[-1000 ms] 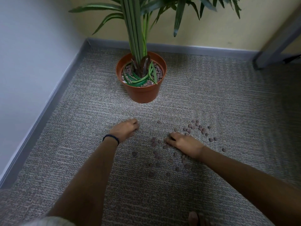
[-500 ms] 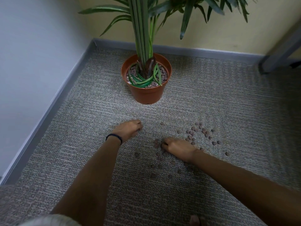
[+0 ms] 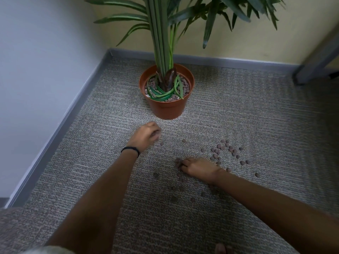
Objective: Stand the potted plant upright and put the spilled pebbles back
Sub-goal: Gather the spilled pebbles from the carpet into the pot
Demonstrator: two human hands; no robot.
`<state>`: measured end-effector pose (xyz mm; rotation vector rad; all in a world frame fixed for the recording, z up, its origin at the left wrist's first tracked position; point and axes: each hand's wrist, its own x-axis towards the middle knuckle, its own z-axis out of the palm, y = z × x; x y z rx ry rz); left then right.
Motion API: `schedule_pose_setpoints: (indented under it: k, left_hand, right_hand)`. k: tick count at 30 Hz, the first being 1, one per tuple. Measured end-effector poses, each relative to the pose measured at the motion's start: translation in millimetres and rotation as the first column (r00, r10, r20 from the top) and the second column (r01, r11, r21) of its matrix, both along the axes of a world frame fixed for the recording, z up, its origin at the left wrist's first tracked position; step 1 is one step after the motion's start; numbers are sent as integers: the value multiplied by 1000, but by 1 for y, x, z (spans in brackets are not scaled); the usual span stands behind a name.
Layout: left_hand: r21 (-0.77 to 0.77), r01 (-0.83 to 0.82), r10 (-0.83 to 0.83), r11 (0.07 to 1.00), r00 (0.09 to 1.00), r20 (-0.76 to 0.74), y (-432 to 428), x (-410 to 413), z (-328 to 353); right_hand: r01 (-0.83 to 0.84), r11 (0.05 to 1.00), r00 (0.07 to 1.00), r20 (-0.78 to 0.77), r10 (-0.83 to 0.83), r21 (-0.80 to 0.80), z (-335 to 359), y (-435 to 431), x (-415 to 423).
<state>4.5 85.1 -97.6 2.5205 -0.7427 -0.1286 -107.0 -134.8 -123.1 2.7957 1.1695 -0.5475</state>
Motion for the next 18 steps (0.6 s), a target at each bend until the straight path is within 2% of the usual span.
schedule_pose_setpoints:
  k: [3,8,15,18]
  left_hand:
    - [-137,-88,89,987,996,3,-9,5,13]
    - [-207,-52,72,977,994,86,-25,7,30]
    - [-367,-53,117,929,981,152,-53,16,59]
    - [-384,-81,151,920,977,153,-57,22,64]
  right_hand:
    - [70,997,997,-44,-68,43,1,-2,2]
    - [213,970,977,-11,-213,118,13,-12,16]
    - [373,853,894,107,-436,364,65,-17,71]
    - [394,800,851,151,-504,453,90,-15,97]
